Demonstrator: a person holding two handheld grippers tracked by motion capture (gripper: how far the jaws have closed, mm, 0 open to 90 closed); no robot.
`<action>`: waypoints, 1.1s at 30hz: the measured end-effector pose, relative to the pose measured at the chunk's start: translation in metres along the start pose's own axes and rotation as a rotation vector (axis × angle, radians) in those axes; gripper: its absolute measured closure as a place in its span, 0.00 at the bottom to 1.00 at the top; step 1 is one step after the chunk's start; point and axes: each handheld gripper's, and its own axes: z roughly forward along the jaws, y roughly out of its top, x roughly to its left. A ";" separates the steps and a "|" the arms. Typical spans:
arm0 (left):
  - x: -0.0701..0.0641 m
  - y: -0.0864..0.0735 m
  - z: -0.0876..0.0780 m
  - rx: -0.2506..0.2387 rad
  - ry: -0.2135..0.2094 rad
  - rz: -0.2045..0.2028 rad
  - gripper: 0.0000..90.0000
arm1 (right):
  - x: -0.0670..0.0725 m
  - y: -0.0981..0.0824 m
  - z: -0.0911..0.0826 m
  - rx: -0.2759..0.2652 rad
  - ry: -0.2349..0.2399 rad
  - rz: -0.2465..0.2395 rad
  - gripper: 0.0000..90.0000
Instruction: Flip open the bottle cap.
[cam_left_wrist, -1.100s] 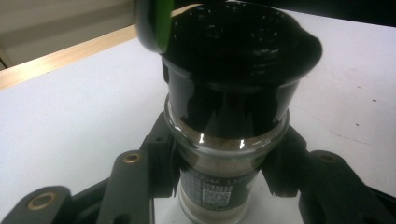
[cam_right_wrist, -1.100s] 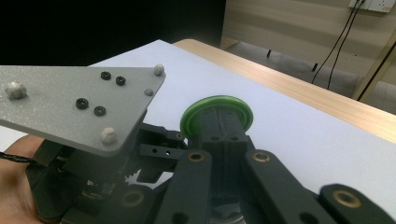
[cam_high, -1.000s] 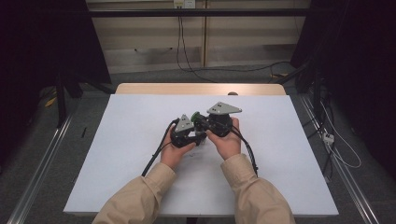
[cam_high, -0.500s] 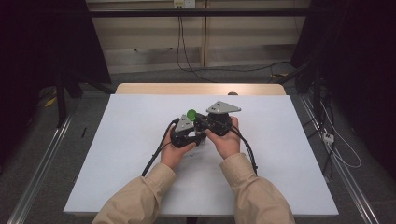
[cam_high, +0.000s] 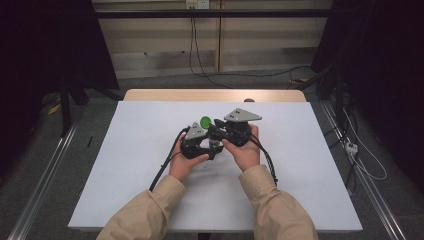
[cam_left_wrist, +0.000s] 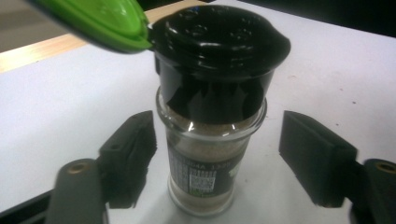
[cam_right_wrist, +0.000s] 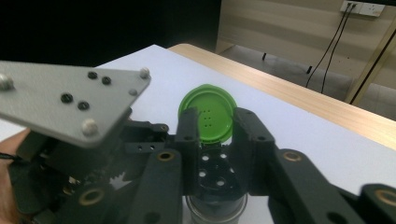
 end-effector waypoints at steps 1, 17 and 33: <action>0.000 0.000 -0.002 0.001 0.001 -0.002 0.27 | 0.000 0.000 0.000 -0.001 -0.002 0.006 0.75; 0.001 0.004 -0.027 0.009 -0.026 -0.043 0.15 | -0.001 -0.010 -0.010 0.006 -0.012 0.045 0.30; 0.001 0.001 -0.055 0.035 -0.071 -0.044 0.08 | -0.001 -0.028 -0.029 0.017 0.015 0.050 0.14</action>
